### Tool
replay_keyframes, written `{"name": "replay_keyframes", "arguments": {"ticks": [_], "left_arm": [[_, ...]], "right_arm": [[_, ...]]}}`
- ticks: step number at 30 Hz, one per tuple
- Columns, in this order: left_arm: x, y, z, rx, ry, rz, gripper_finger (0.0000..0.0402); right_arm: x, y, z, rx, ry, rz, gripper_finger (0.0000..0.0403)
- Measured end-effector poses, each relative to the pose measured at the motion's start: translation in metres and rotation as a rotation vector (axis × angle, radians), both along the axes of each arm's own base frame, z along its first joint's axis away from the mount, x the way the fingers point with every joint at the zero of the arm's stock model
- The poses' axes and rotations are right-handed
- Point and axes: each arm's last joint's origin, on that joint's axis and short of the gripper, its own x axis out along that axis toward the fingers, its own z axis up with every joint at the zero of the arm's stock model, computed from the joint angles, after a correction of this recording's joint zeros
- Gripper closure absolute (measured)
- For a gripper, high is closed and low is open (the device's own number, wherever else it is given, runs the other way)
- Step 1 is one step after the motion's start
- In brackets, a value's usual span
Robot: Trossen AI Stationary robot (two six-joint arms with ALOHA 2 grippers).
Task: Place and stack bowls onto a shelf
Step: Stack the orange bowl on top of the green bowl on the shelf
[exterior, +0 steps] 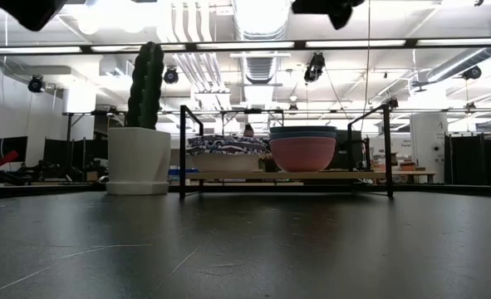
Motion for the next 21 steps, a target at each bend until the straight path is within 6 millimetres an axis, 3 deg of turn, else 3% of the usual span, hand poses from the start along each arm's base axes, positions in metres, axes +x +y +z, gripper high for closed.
{"name": "replay_keyframes", "arguments": {"ticks": [5,11,16,21], "left_arm": [[0.007,-0.007,-0.013,0.082,0.096,-0.022,0.0206],[0.016,-0.014,-0.032,0.127,0.139,-0.062,0.0208],[0.019,-0.017,-0.040,0.130,0.154,-0.068,0.0253],[0.019,-0.018,-0.040,0.130,0.146,-0.095,0.0335]], "right_arm": [[-0.020,0.010,-0.006,0.051,-0.062,0.032,0.0394],[-0.037,0.026,-0.014,0.076,-0.104,0.106,0.0394],[-0.044,0.034,-0.016,0.068,-0.126,0.112,0.0394],[-0.045,0.037,-0.015,0.050,-0.129,0.080,0.0394]]}}
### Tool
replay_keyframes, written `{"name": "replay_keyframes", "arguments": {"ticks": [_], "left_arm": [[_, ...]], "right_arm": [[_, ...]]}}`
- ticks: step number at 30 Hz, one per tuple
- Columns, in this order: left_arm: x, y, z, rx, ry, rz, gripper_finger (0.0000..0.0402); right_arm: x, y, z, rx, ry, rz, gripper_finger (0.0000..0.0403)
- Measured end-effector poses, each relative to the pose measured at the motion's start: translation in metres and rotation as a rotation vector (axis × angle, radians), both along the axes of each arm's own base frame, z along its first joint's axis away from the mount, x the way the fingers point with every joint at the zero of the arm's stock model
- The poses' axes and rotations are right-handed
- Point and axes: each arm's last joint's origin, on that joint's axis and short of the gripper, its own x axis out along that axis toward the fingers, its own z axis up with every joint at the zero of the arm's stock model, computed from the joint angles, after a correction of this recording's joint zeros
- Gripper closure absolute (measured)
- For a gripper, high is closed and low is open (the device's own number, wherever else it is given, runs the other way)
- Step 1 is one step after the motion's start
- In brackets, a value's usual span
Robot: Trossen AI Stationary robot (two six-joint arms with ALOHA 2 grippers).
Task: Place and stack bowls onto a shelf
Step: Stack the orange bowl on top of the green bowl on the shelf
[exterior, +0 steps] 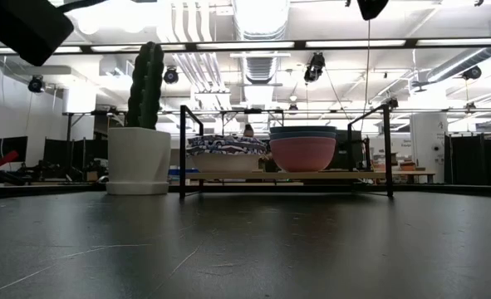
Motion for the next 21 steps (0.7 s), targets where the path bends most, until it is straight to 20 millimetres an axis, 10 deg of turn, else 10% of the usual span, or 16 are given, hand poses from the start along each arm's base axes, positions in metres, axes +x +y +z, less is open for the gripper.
{"name": "replay_keyframes", "arguments": {"ticks": [9,21], "left_arm": [[0.005,-0.007,0.022,-0.022,-0.055,-0.137,0.0398],[0.035,-0.012,0.112,0.314,-0.558,-0.658,0.0400]], "right_arm": [[-0.002,0.001,0.003,0.004,-0.023,0.007,0.0394],[-0.027,0.020,0.010,-0.067,-0.024,0.149,0.0394]]}}
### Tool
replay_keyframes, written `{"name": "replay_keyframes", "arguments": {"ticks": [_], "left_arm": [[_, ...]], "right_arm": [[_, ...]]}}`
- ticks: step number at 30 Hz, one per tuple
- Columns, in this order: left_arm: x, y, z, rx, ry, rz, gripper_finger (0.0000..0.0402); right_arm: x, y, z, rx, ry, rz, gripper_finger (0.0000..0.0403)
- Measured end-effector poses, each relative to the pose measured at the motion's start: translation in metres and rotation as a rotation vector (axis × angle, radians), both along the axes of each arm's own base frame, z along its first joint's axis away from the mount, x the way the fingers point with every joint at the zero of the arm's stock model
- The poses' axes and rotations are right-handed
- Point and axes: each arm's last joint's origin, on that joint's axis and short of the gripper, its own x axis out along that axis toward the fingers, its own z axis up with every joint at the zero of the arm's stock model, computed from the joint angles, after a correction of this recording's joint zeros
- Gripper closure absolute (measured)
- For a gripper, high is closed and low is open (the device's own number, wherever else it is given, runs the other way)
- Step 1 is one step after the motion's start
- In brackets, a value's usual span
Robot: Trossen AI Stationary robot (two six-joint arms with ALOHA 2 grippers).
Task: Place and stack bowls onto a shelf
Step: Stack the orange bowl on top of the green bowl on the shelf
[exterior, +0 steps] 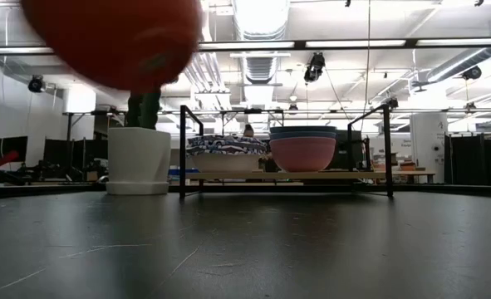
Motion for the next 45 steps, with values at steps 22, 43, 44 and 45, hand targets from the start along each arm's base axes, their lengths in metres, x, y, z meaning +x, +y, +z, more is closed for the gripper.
{"name": "replay_keyframes", "arguments": {"ticks": [22,43,44,45], "left_arm": [[0.076,0.129,0.053,0.743,-0.221,-0.164,0.0401],[0.119,0.282,0.033,0.643,-0.510,-0.088,0.0401],[0.123,0.288,0.029,0.647,-0.514,-0.074,0.0400],[0.127,0.293,0.024,0.649,-0.512,-0.066,0.0398]], "right_arm": [[-0.013,0.011,-0.018,-0.067,0.036,0.084,0.0394],[-0.034,0.000,-0.038,-0.110,-0.047,0.098,0.0394],[-0.035,-0.001,-0.038,-0.106,-0.056,0.098,0.0394],[-0.037,-0.002,-0.038,-0.104,-0.060,0.097,0.0394]]}}
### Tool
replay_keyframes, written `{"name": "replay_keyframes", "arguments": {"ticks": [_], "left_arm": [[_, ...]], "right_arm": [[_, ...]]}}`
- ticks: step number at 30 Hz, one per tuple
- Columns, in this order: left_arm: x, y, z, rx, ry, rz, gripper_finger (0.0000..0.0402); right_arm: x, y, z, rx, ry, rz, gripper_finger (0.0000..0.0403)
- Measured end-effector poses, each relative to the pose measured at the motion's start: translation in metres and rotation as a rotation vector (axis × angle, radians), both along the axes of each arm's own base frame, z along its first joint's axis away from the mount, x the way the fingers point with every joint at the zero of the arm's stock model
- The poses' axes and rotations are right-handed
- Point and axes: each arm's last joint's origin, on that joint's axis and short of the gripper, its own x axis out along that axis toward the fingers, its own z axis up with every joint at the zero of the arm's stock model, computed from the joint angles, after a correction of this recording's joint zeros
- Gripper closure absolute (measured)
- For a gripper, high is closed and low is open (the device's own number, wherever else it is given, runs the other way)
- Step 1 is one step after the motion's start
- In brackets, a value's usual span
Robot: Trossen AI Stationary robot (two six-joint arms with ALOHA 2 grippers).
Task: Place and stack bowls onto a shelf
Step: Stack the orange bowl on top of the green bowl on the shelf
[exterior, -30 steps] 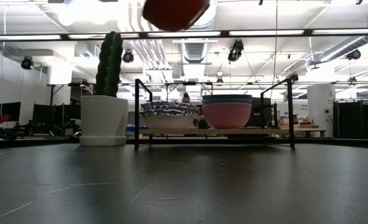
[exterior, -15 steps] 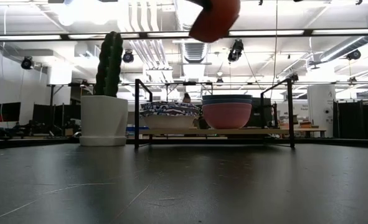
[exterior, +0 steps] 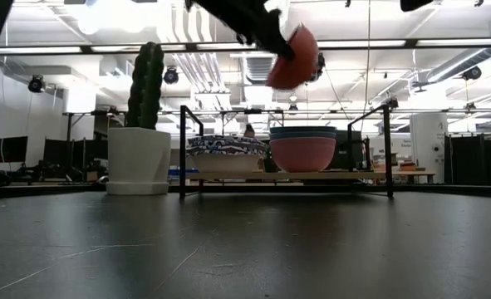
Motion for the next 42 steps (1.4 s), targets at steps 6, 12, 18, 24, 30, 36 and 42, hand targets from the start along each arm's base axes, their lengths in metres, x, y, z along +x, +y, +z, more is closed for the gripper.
{"name": "replay_keyframes", "arguments": {"ticks": [6,12,18,24,30,36,42], "left_arm": [[0.019,0.020,-0.033,-0.013,0.052,0.038,0.0393],[0.028,0.034,-0.053,-0.025,0.090,0.072,0.0391],[0.029,0.044,-0.059,-0.038,0.084,0.101,0.0391],[0.029,0.047,-0.058,-0.036,0.070,0.107,0.0375],[0.029,0.048,-0.056,-0.032,0.049,0.109,0.0326],[0.024,0.045,-0.055,-0.074,0.086,0.123,0.0281],[0.002,0.027,-0.028,-0.137,0.118,0.131,0.0265]], "right_arm": [[-0.006,-0.003,-0.007,0.017,-0.018,-0.002,0.0394],[-0.008,-0.005,-0.011,0.033,-0.018,-0.004,0.0394],[-0.008,-0.005,-0.010,0.032,-0.020,-0.004,0.0394],[-0.008,-0.004,-0.010,0.041,-0.024,-0.005,0.0394],[-0.008,-0.004,-0.008,0.069,-0.038,-0.008,0.0394],[-0.005,-0.003,-0.007,0.101,-0.104,-0.027,0.0394],[0.007,-0.010,-0.010,0.161,-0.164,-0.350,0.0394]]}}
